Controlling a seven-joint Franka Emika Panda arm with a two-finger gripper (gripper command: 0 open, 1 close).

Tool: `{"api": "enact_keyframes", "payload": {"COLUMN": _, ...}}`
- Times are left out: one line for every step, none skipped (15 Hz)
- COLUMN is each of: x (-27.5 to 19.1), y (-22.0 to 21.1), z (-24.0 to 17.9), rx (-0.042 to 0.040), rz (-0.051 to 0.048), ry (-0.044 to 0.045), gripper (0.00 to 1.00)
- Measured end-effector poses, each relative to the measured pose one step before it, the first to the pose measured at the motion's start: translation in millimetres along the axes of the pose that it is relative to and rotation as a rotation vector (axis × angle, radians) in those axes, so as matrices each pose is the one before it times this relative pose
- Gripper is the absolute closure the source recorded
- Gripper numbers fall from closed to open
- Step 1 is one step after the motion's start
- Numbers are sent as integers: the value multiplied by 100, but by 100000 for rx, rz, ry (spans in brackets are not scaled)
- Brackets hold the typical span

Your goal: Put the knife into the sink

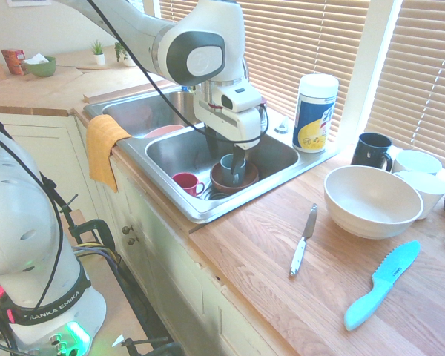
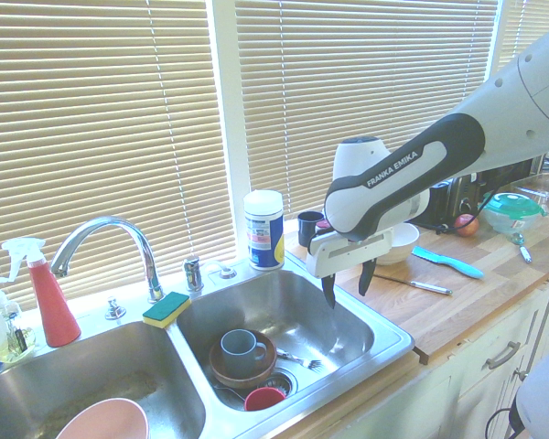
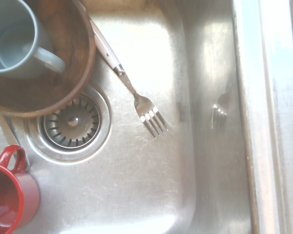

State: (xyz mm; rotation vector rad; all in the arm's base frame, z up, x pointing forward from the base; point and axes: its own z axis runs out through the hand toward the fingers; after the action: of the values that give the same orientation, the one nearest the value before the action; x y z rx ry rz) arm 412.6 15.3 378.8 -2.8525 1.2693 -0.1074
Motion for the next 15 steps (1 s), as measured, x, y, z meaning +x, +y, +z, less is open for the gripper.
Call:
{"api": "enact_keyframes", "payload": {"x": 0, "y": 1, "z": 1, "rx": -2, "rz": 0, "ry": 0, "gripper": 0}}
{"api": "enact_keyframes", "payload": {"x": -12, "y": 6, "z": 11, "rx": -63, "rz": -626, "ry": -115, "gripper": 0}}
{"api": "enact_keyframes", "payload": {"x": 10, "y": 39, "z": 4, "rx": -218, "rz": -1477, "ry": -335, "gripper": 0}}
{"api": "enact_keyframes", "payload": {"x": 130, "y": 131, "z": -71, "rx": -455, "rz": -2138, "ry": -621, "gripper": 0}}
{"api": "enact_keyframes", "payload": {"x": 262, "y": 249, "z": -202, "rx": -715, "rz": -3383, "ry": -1093, "gripper": 0}}
{"api": "enact_keyframes", "payload": {"x": 435, "y": 512, "z": -456, "rx": -1523, "rz": -5350, "ry": -1418, "gripper": 0}}
{"api": "enact_keyframes", "payload": {"x": 514, "y": 816, "z": -514, "rx": -1503, "rz": -5221, "ry": -1199, "gripper": 0}}
{"api": "enact_keyframes", "payload": {"x": 492, "y": 1072, "z": -476, "rx": -1113, "rz": -4547, "ry": -341, "gripper": 0}}
{"api": "enact_keyframes", "payload": {"x": 379, "y": 1183, "z": -341, "rx": -929, "rz": -4093, "ry": -317, "gripper": 0}}
{"api": "enact_keyframes", "payload": {"x": 339, "y": 1409, "z": -406, "rx": -190, "rz": -4712, "ry": -408, "gripper": 0}}
{"api": "enact_keyframes", "payload": {"x": 268, "y": 1490, "z": -383, "rx": 360, "rz": -4324, "ry": -372, "gripper": 0}}
{"api": "enact_keyframes", "payload": {"x": 185, "y": 1672, "z": -399, "rx": 351, "rz": -3319, "ry": -574, "gripper": 0}}
{"api": "enact_keyframes", "payload": {"x": 152, "y": 2039, "z": -424, "rx": -24, "rz": -2041, "ry": -226, "gripper": 0}}
{"api": "enact_keyframes", "payload": {"x": 120, "y": 1965, "z": -277, "rx": -176, "rz": -407, "ry": 23, "gripper": 0}}
{"api": "enact_keyframes", "payload": {"x": 155, "y": 1591, "z": -166, "rx": -5, "rz": 654, "ry": 173, "gripper": 0}}
